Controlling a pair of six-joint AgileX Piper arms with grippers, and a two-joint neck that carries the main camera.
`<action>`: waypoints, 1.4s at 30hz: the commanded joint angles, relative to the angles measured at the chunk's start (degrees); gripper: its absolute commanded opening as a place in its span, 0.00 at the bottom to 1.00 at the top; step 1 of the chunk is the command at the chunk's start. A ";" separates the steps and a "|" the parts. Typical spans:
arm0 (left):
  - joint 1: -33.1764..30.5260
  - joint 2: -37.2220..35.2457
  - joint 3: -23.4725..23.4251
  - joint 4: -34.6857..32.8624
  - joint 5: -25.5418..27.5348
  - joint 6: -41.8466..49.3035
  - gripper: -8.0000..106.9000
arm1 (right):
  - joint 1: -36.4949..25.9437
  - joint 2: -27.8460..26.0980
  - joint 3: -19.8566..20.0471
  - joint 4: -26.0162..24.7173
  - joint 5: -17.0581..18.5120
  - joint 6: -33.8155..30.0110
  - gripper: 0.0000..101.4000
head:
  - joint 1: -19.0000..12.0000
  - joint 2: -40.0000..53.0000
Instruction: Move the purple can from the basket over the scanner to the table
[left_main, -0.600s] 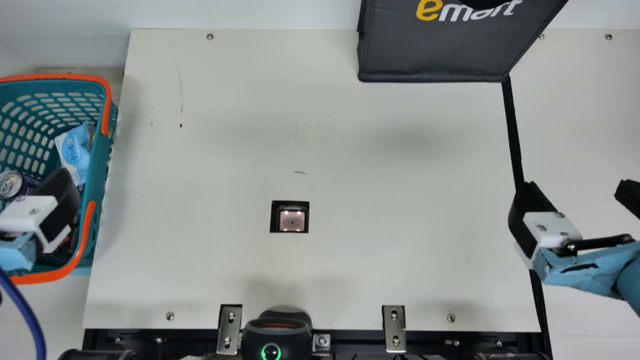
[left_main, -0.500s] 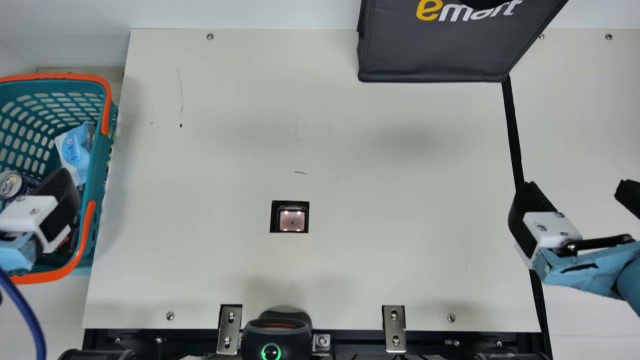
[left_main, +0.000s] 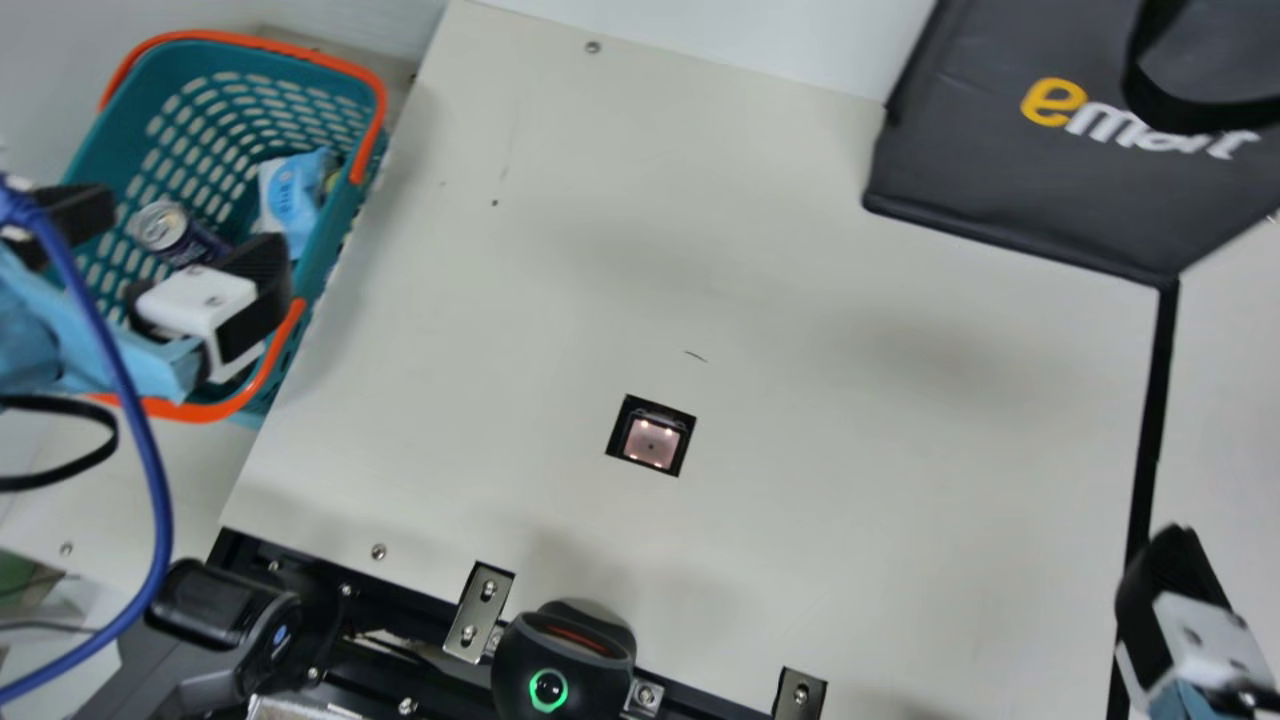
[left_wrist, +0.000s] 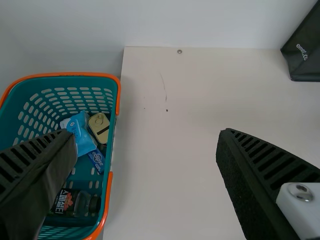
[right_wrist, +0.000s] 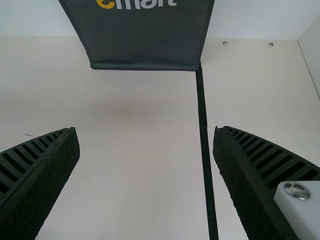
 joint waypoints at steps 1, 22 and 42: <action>0.00 0.00 0.00 0.00 0.00 0.00 0.85 | 0.00 0.00 0.00 0.00 0.00 0.00 0.94 | -1.75 0.58; 3.20 2.54 -0.94 0.67 -0.16 -3.26 0.85 | 0.00 0.00 0.00 0.00 0.01 0.00 0.94 | -1.75 0.58; 29.34 19.72 -6.62 -5.00 -3.25 3.20 0.85 | 0.00 0.00 0.00 0.00 0.01 0.00 0.94 | -1.75 0.58</action>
